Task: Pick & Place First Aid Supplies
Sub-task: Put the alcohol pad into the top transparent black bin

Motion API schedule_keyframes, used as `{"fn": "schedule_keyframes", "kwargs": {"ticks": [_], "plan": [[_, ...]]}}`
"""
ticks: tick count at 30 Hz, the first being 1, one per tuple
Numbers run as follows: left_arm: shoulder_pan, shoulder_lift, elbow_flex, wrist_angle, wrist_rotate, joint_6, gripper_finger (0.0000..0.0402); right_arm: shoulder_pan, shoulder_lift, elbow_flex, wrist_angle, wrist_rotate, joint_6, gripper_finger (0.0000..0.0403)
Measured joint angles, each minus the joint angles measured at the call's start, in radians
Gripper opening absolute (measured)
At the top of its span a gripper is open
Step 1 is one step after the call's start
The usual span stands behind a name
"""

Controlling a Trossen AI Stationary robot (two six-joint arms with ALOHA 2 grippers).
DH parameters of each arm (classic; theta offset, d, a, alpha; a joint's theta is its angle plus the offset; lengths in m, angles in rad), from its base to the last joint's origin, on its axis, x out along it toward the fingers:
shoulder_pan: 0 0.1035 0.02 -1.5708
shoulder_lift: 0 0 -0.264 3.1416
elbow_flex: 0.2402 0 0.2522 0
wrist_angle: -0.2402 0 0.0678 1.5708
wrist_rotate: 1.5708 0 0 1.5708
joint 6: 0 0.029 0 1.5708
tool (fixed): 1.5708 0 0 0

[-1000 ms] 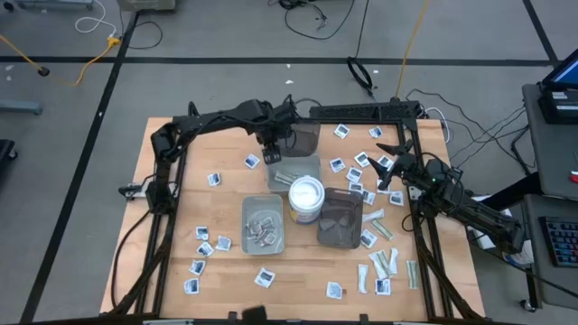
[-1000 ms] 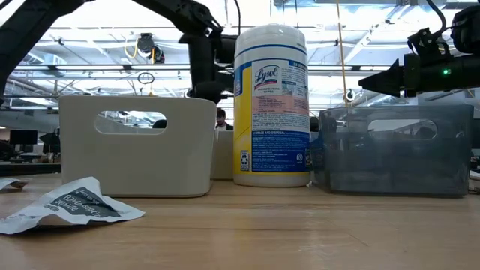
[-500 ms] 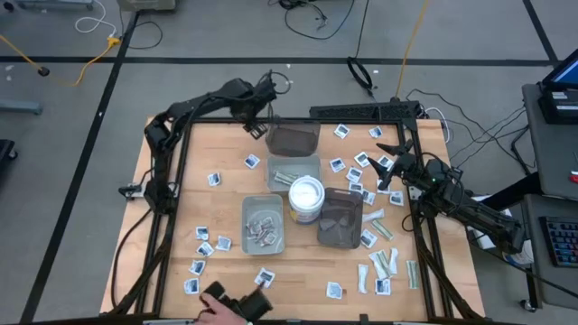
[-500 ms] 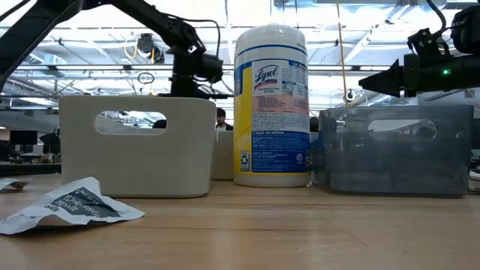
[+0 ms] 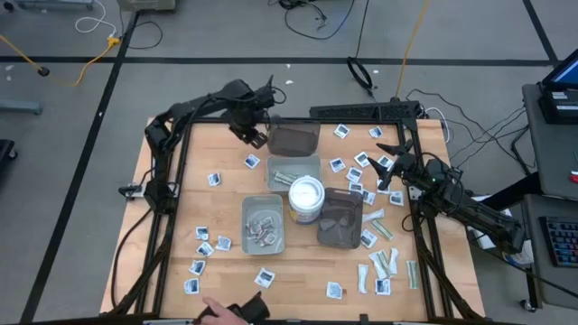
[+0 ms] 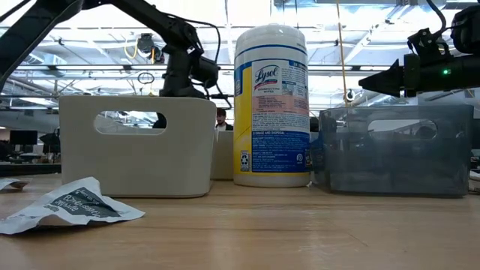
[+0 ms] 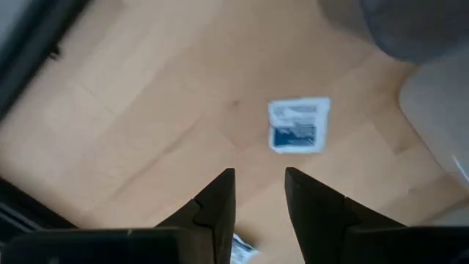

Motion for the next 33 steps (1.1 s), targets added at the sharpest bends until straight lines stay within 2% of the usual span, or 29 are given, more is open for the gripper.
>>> {"fn": "schedule_keyframes", "kwargs": {"ticks": [4,9,14,18,26,33], "plan": [[-0.019,0.000,-0.023,0.005,0.003,-0.022,0.0155,0.000,0.000,0.000,0.000,0.000,0.000,0.0263],[-0.061,0.001,-0.105,0.074,0.012,-0.024,0.0208,0.000,0.000,0.000,0.000,0.000,0.000,0.0263],[-0.082,0.001,-0.192,0.201,0.007,-0.045,0.0255,0.000,0.000,0.000,0.000,0.000,0.000,0.0263],[-0.095,0.001,-0.264,0.321,-0.013,-0.049,0.0277,0.000,0.000,0.000,0.000,0.000,0.000,0.0263],[-0.114,-0.003,-0.377,0.442,-0.025,-0.049,0.0286,0.000,0.000,0.000,0.000,0.000,0.000,0.0263],[-0.113,-0.005,-0.422,0.506,0.017,0.010,0.0250,0.000,0.000,0.000,0.000,0.000,0.000,0.0263]]}}
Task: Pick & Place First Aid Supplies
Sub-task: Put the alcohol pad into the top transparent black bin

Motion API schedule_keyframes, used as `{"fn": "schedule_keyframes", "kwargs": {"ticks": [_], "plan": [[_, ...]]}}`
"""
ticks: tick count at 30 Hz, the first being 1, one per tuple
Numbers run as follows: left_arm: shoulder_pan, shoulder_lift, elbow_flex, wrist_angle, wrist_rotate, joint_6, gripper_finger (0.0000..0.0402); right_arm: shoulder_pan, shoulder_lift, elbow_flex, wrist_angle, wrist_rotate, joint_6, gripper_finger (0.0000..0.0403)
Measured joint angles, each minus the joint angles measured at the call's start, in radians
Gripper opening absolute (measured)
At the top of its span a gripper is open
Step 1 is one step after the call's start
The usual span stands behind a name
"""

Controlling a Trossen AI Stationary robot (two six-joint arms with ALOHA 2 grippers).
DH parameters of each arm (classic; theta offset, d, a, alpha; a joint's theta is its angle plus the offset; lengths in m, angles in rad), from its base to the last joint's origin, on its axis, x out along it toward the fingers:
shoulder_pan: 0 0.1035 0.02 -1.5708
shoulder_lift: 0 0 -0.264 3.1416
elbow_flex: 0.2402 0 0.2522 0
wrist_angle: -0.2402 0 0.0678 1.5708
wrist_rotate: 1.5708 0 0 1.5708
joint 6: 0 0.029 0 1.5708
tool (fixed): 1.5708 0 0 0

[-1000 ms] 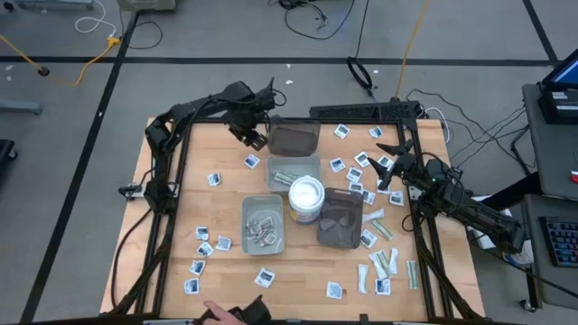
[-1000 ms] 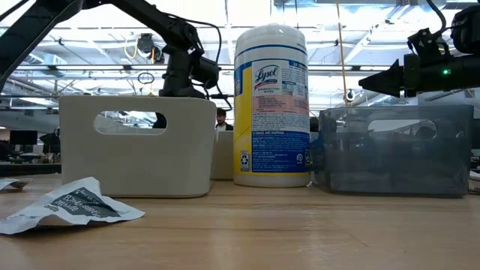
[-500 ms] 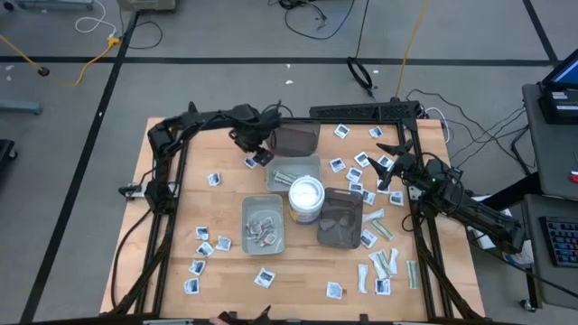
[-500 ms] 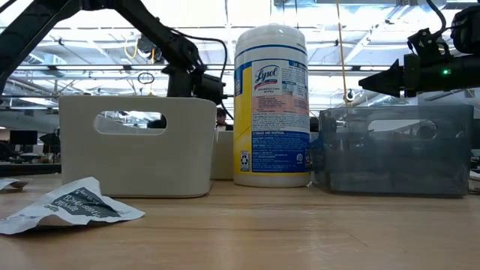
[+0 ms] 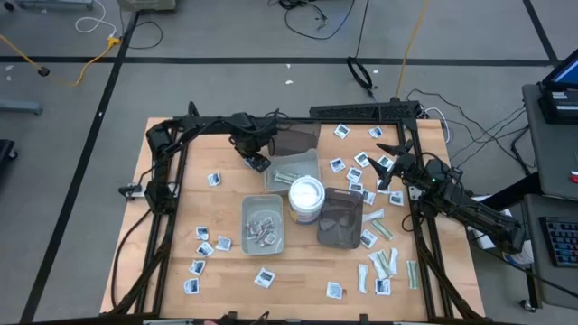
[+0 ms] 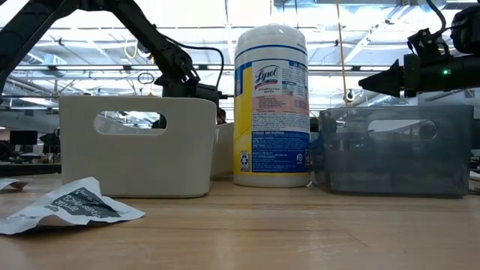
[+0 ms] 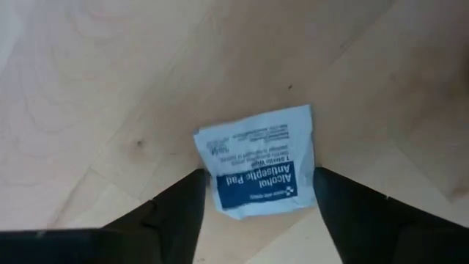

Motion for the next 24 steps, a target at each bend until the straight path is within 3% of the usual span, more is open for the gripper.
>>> {"fn": "schedule_keyframes", "kwargs": {"ticks": [14,22,24], "plan": [[0.011,-0.095,-0.002,-0.001,-0.041,0.024,0.0121,0.000,0.000,0.000,0.000,0.000,0.000,0.0263],[0.024,-0.116,-0.002,-0.049,-0.040,0.027,0.0014,0.000,0.000,0.000,0.000,0.000,0.000,0.0263],[0.024,-0.137,-0.002,-0.058,-0.040,0.029,0.0008,0.000,0.000,0.000,0.000,0.000,0.000,0.0263]]}}
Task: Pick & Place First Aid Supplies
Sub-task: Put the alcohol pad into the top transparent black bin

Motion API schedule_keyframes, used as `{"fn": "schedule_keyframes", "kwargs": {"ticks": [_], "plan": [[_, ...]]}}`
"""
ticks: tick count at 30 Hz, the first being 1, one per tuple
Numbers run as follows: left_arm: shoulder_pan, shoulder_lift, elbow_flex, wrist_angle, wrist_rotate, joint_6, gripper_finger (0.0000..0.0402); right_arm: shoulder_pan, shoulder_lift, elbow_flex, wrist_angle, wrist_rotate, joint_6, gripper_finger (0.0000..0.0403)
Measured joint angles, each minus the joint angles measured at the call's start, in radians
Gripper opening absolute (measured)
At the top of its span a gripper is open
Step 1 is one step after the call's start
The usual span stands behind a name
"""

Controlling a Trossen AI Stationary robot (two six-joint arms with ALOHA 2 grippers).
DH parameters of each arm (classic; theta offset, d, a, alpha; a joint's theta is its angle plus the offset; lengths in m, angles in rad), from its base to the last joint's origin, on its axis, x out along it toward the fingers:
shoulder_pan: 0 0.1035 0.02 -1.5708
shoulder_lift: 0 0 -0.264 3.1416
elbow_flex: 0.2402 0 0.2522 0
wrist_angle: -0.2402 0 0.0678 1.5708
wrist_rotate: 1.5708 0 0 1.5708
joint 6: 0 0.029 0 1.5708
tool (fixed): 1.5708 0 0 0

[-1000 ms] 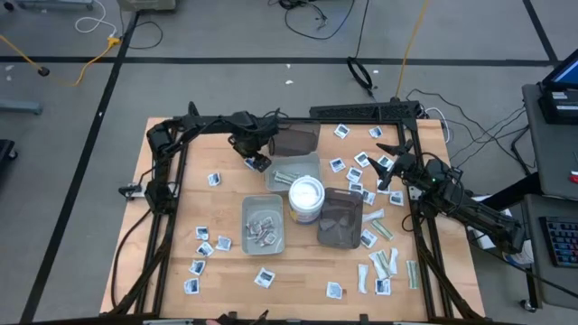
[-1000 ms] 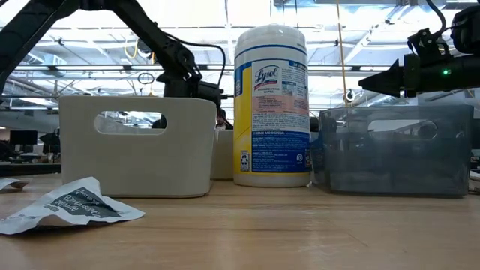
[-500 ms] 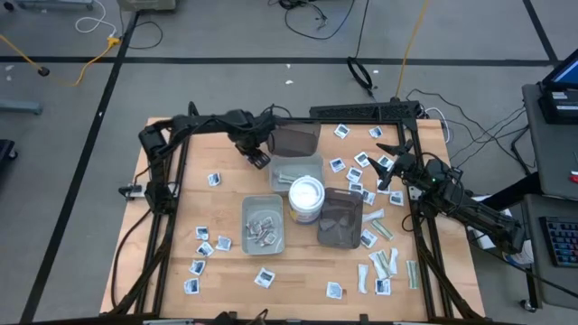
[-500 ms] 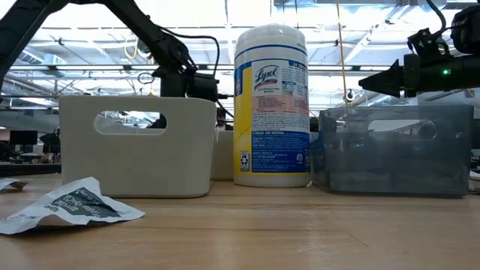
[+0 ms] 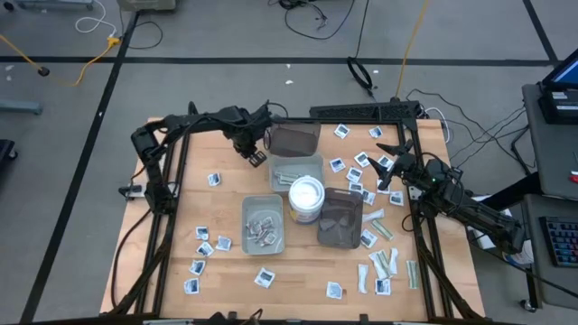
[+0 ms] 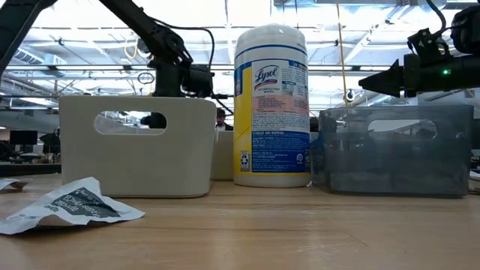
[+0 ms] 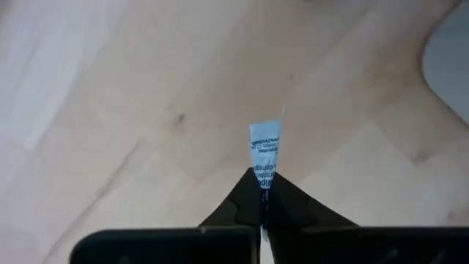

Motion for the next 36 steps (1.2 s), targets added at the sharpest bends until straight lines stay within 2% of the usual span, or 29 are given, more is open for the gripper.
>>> {"fn": "schedule_keyframes", "kwargs": {"ticks": [4,7,12,25,31,36], "plan": [[0.006,-0.067,0.000,-0.026,0.000,0.057,0.0019,0.000,0.000,0.000,0.000,0.000,0.000,0.0263],[0.011,-0.132,0.010,-0.063,-0.002,0.130,0.0009,0.000,0.000,0.000,0.000,0.000,0.000,0.0263],[0.011,-0.141,0.138,-0.143,0.000,0.299,0.0008,0.000,0.000,0.000,0.000,0.000,0.000,0.0263],[0.009,0.136,0.619,-0.334,0.024,0.738,0.0004,0.000,0.000,0.000,0.000,0.000,0.000,0.0263],[-0.005,0.287,0.797,-0.312,0.077,0.790,0.0004,0.000,0.000,0.000,0.000,0.000,0.000,0.0263],[-0.034,0.389,0.841,-0.242,0.079,0.789,0.0007,0.000,0.000,0.000,0.000,0.000,0.000,0.0263]]}}
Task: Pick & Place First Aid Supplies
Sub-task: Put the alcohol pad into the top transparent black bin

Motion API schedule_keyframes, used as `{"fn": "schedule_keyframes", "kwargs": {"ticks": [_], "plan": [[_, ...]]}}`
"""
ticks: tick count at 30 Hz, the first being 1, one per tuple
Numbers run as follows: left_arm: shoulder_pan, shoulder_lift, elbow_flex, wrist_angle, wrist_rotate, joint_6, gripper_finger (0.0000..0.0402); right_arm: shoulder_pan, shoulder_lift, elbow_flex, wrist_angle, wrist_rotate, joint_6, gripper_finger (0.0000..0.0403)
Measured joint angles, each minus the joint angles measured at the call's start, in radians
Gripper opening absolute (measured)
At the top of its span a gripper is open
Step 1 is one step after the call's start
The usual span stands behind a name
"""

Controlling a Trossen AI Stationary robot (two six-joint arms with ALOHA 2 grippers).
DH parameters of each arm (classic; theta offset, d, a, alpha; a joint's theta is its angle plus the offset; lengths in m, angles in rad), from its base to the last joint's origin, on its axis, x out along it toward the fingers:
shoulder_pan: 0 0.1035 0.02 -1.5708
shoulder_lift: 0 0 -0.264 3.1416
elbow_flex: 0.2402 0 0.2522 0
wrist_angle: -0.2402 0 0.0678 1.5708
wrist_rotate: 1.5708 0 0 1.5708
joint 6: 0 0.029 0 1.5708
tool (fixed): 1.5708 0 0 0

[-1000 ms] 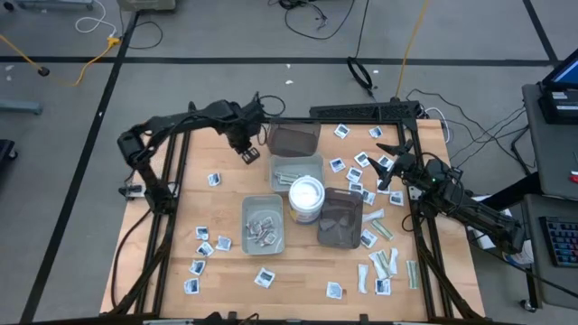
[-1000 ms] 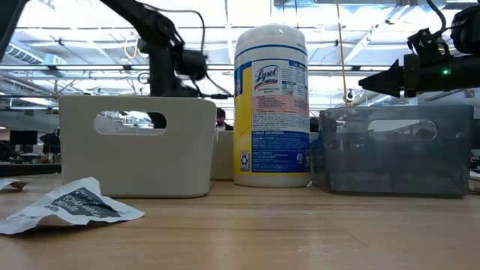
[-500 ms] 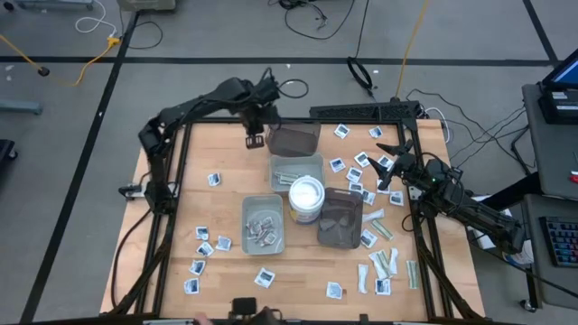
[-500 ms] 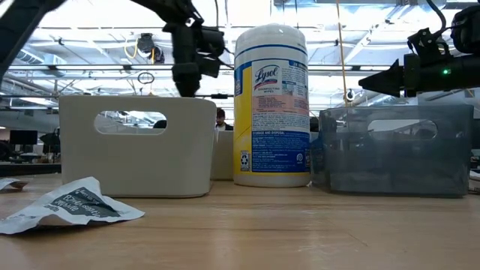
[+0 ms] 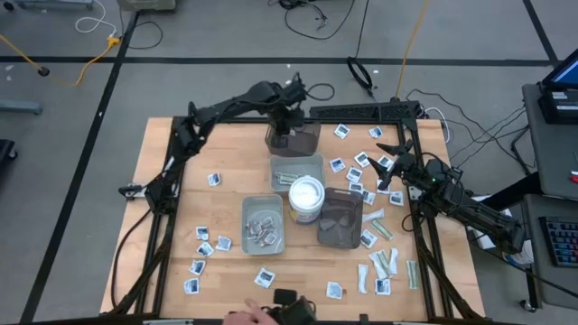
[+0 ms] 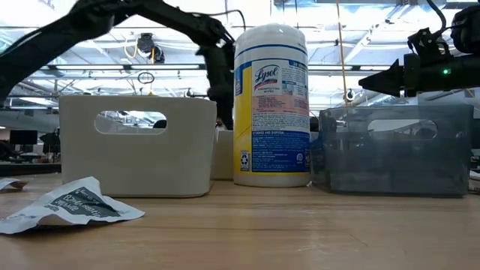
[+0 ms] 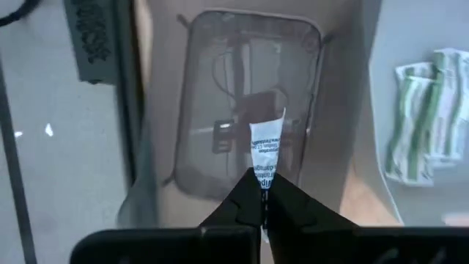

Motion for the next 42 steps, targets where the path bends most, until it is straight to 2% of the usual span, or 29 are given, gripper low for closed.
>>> {"fn": "schedule_keyframes", "kwargs": {"ticks": [5,15,19,29,35,42], "plan": [[-0.018,0.065,0.000,0.064,0.000,-0.012,0.0005,0.000,0.000,0.000,0.000,0.000,0.000,0.0263],[-0.018,0.083,-0.001,0.105,-0.023,-0.103,0.0038,0.000,0.000,0.000,0.000,0.000,0.000,0.0263],[-0.019,0.083,-0.001,0.109,-0.024,-0.120,0.0077,0.000,0.000,0.000,0.000,0.000,0.000,0.0263],[-0.020,0.074,0.000,0.107,-0.038,-0.187,0.0215,0.000,0.000,0.000,0.000,0.000,0.000,0.0263],[0.001,0.041,0.041,0.046,-0.084,-0.424,0.0256,0.000,0.000,0.000,0.000,0.000,0.000,0.0263],[0.023,-0.026,0.045,-0.055,-0.089,-0.794,0.0267,0.000,0.000,0.000,0.001,0.000,0.000,0.0263]]}}
